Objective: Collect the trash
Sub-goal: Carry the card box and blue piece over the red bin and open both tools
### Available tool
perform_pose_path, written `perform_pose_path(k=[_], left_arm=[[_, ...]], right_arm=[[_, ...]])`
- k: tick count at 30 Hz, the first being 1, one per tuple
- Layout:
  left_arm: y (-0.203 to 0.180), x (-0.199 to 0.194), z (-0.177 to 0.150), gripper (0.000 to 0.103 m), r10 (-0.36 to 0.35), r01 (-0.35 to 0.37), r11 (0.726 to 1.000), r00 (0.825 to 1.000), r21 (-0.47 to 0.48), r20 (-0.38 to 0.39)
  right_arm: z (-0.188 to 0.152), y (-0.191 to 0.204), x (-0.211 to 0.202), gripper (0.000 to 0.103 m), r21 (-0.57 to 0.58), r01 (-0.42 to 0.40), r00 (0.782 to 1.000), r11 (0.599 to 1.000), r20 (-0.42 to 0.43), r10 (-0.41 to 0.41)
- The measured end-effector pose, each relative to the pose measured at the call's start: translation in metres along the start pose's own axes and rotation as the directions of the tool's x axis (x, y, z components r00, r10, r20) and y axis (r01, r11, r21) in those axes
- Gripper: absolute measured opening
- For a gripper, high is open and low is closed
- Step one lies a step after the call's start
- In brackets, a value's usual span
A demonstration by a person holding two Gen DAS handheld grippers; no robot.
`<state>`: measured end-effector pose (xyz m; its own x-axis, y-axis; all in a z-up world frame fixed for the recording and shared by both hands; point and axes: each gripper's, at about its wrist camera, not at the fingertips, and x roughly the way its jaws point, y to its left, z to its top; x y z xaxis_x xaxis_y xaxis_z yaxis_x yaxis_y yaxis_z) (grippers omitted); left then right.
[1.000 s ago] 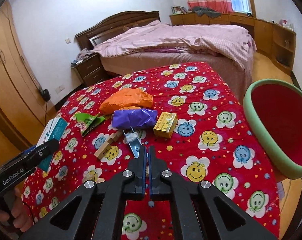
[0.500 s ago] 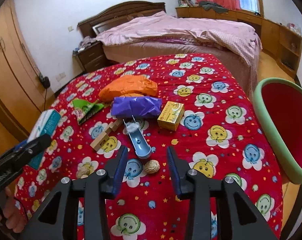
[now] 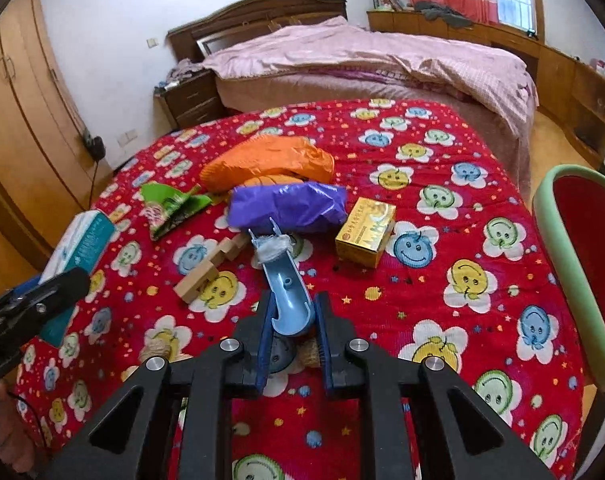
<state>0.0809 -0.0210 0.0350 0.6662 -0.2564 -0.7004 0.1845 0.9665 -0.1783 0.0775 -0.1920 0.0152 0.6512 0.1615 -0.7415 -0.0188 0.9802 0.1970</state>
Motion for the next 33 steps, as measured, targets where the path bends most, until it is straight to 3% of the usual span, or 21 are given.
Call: perform_pose_path(k=[14, 23, 33], left_arm=[[-0.039, -0.032, 0.008, 0.051, -0.069, 0.065, 0.995, 0.996, 0.080, 0.053], [-0.094, -0.040, 0.018, 0.051, -0.170, 0.160, 0.974, 0.984, 0.159, 0.056], [-0.172, -0.024, 0.028, 0.051, -0.277, 0.264, 0.929, 0.961, 0.259, 0.016]], right_arm=[[-0.006, -0.009, -0.087, 0.020, 0.069, 0.006, 0.987, 0.998, 0.159, -0.017], [-0.010, -0.042, -0.140, 0.020, 0.138, 0.093, 0.964, 0.986, 0.237, -0.124], [-0.014, -0.105, -0.166, 0.020, 0.239, 0.192, 0.937, 0.952, 0.243, -0.250]])
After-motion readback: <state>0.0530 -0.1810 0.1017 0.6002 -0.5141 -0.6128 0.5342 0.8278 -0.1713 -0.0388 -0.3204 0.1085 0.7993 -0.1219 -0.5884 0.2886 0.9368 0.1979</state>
